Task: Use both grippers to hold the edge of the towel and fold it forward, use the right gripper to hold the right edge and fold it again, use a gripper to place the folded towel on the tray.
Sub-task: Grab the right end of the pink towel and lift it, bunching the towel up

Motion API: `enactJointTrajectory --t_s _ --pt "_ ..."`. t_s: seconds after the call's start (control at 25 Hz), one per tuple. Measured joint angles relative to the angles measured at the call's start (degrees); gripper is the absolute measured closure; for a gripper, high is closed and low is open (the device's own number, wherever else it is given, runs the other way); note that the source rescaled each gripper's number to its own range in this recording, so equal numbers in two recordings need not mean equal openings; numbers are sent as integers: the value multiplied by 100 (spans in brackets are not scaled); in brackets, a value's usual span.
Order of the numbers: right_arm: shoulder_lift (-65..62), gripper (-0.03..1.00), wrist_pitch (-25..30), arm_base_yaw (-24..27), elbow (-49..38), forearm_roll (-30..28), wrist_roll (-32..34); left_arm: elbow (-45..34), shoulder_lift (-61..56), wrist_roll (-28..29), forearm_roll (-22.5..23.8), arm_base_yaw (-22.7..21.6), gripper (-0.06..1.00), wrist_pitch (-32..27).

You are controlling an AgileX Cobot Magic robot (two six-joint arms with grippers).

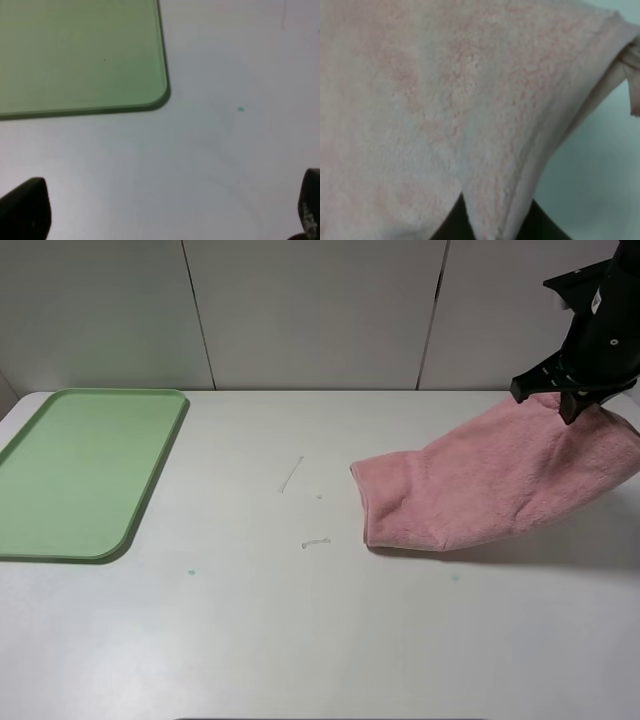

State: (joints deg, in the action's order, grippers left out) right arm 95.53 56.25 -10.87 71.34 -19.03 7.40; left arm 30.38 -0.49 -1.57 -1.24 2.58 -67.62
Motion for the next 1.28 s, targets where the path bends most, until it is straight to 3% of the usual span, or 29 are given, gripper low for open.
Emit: enactJointTrajectory --t_s 0.28,0.52,0.92,1.28 --pt "0 91 254 0 0 108 89 0 0 0 0 0 -6 0" --pt "0 91 357 -31 5 635 151 0 0 0 0 0 -6 0" --pt "0 91 179 -1131 5 954 432 0 0 0 0 0 -6 0" --pt "0 91 -335 -1581 5 1761 664 0 0 0 0 0 -6 0"
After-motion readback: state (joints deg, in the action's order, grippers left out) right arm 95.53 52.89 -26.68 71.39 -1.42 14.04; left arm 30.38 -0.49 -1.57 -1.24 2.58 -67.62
